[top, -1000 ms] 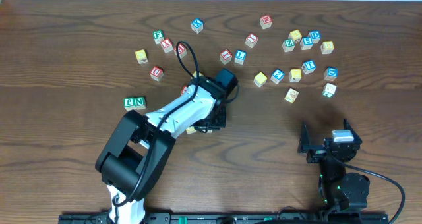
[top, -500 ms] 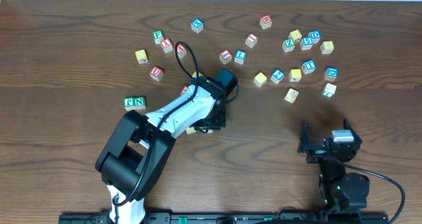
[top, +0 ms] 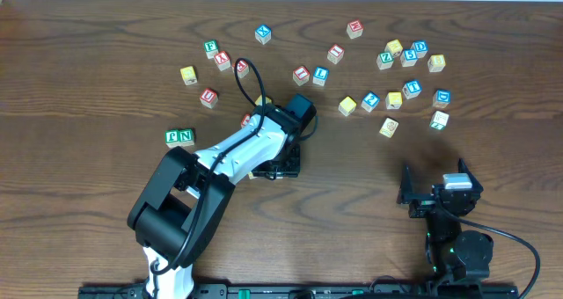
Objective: Spell out ROBOT
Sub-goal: 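Open the left gripper to release B right of O, then raise the left gripper and move toward another yellow O block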
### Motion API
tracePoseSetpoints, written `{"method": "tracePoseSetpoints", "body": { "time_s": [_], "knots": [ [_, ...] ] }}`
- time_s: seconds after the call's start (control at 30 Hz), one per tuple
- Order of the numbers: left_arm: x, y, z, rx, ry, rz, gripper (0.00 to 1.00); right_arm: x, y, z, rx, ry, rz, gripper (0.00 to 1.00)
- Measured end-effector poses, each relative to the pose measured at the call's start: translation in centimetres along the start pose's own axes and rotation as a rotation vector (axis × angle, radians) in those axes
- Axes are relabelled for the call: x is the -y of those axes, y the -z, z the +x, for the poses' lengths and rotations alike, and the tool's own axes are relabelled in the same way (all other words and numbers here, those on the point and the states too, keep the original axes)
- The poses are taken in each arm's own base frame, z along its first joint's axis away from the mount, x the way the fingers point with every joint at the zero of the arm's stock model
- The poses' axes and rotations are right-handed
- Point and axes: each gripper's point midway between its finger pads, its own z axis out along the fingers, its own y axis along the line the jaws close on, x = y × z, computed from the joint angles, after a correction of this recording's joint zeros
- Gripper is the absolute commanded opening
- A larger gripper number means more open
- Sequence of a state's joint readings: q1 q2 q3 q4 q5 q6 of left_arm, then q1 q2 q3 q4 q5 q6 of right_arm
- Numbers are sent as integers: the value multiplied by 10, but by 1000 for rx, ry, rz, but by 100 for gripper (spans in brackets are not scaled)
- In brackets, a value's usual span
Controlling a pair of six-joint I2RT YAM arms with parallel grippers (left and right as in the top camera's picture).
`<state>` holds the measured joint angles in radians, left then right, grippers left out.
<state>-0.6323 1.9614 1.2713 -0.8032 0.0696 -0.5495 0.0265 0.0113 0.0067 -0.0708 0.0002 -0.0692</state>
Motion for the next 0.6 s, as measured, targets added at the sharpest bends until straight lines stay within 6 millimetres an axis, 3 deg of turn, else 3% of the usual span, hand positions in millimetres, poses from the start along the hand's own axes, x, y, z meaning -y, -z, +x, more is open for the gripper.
{"method": "tracePoseSetpoints", "body": {
  "time_s": [0.5,0.6],
  "knots": [
    [0,0,0,0,0,0,53,0,0,0,0,0,0,99],
    [1,3,-1,7,0,5,58,0,0,0,0,0,0,99]
  ]
}}
